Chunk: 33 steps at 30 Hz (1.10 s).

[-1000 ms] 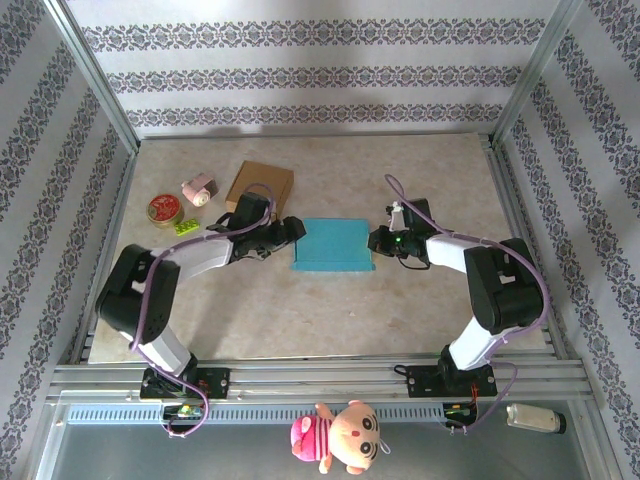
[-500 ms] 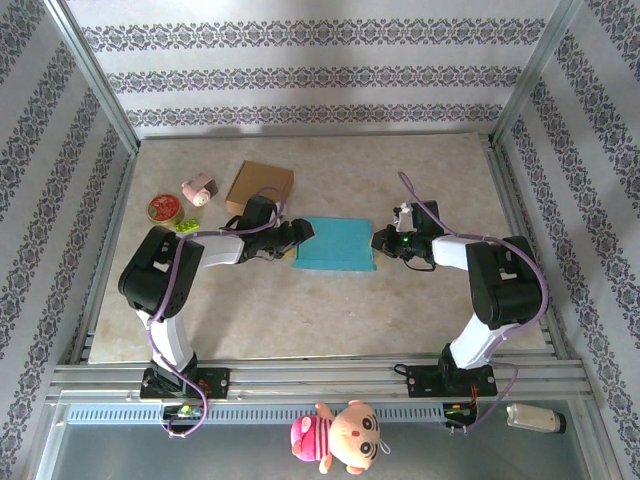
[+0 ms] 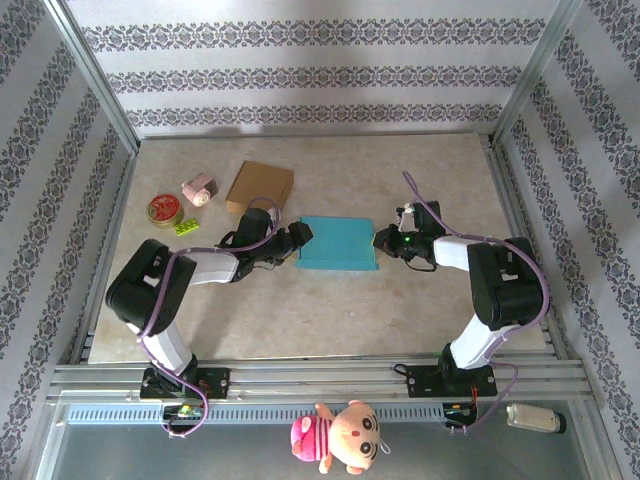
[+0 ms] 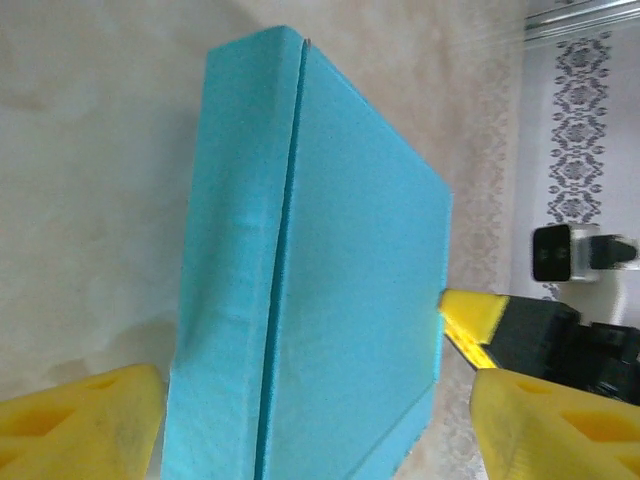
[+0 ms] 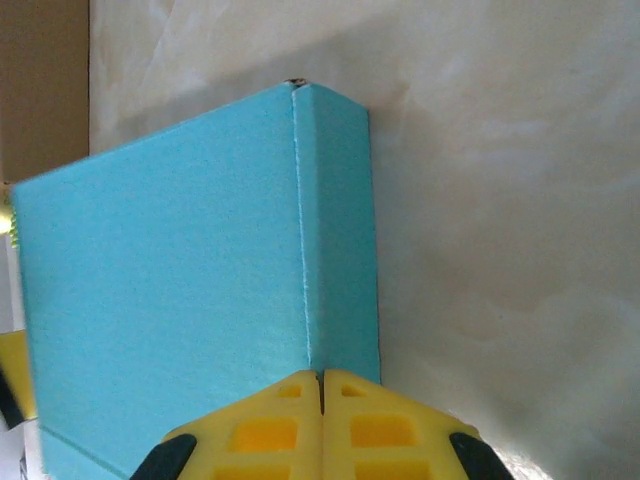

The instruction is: Fold the paper box

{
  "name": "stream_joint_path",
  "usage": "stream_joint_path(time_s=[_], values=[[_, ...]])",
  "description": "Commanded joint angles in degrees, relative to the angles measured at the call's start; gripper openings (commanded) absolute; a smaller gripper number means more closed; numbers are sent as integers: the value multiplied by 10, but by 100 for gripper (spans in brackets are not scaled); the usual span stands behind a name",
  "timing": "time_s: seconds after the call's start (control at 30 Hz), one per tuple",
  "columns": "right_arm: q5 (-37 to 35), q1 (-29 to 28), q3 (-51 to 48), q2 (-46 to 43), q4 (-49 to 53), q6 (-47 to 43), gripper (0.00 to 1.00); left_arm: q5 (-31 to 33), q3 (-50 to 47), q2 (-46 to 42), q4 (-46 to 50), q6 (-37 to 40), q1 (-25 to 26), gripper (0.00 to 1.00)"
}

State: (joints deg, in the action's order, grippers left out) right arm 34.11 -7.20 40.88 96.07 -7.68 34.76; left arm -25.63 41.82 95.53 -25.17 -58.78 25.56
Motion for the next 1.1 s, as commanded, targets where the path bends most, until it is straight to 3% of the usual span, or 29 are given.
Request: stream_joint_path(time_s=[0.0, 0.2, 0.57, 0.83, 0.9, 1.07], values=[[-48, 14, -38, -6, 59, 19, 6, 41, 14, -47, 59, 36, 4, 82], [-31, 26, -53, -13, 44, 32, 5, 32, 26, -52, 76, 30, 4, 83], [-28, 28, -53, -6, 39, 47, 5, -43, 54, 33, -30, 5, 8, 86], [-25, 29, -50, -5, 40, 43, 5, -47, 74, 76, -95, -22, 25, 86], [-24, 29, -50, -4, 39, 44, 5, -50, 85, 90, -107, -26, 34, 81], [-22, 31, -51, -4, 36, 43, 5, -51, 102, 115, -135, -45, 54, 54]])
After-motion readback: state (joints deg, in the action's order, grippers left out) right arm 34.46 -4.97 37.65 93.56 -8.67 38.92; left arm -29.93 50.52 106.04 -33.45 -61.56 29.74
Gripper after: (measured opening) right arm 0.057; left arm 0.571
